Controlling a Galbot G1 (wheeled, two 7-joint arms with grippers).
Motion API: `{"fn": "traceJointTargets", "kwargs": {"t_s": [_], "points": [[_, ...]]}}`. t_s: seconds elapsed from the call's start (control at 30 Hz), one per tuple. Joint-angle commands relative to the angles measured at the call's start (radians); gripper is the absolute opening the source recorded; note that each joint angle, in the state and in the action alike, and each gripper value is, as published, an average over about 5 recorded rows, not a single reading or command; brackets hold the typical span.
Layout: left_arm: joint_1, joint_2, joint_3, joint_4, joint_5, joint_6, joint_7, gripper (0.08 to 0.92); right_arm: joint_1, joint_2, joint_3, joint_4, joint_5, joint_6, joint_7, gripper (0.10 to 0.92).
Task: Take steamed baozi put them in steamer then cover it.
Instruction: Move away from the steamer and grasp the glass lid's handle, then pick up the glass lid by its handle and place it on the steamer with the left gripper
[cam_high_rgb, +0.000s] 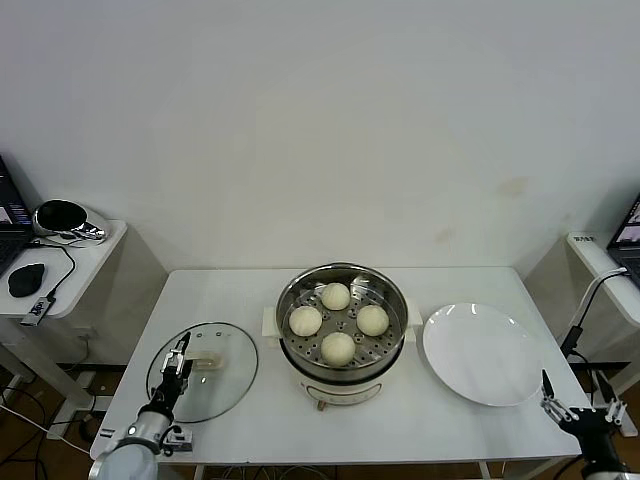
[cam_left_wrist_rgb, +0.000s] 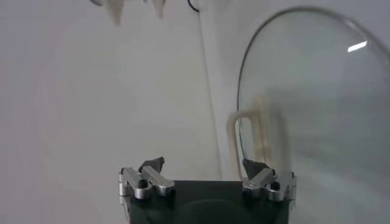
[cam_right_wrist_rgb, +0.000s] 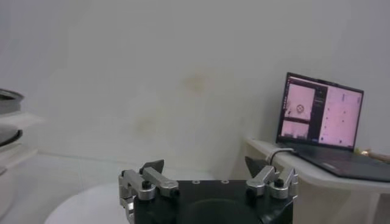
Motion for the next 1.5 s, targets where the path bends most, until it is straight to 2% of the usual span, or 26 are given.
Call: {"fn": "traceJointTargets", "kwargs": {"t_s": [0.03, 0.4, 0.5, 0.77, 0.93, 1.1, 1.27, 1.5], "points": [[-0.105, 0.005, 0.014, 0.094, 0.008, -0.007, 0.008, 0.823, -0.007, 0.008, 0.007, 0.0, -0.007, 0.003, 0.002, 0.823], [-0.12, -0.006, 0.032, 0.114, -0.052, -0.036, 0.007, 0.823, -0.005, 0.008, 0.001, -0.003, -0.012, 0.004, 0.001, 0.823], [-0.123, -0.007, 0.033, 0.117, -0.058, -0.04, 0.008, 0.801, -0.006, 0.008, 0.0, -0.005, -0.013, 0.005, 0.001, 0.823], [-0.122, -0.008, 0.035, 0.136, -0.084, -0.065, 0.0, 0.585, -0.008, 0.009, 0.0, -0.004, -0.016, 0.007, 0.001, 0.823], [-0.11, -0.005, 0.03, 0.105, -0.107, -0.068, -0.016, 0.438, -0.011, 0.011, -0.002, 0.001, -0.02, 0.008, 0.0, 0.823], [-0.052, 0.017, 0.014, -0.017, -0.168, -0.03, -0.027, 0.299, -0.009, 0.009, -0.005, 0.004, -0.015, 0.009, -0.001, 0.823], [0.048, 0.052, -0.015, -0.223, -0.197, 0.095, -0.012, 0.17, -0.008, 0.007, -0.016, 0.007, -0.015, 0.008, -0.002, 0.823], [0.139, 0.137, -0.086, -0.487, -0.266, 0.274, 0.119, 0.151, -0.014, 0.004, -0.039, 0.019, -0.022, 0.006, -0.006, 0.823]]}}
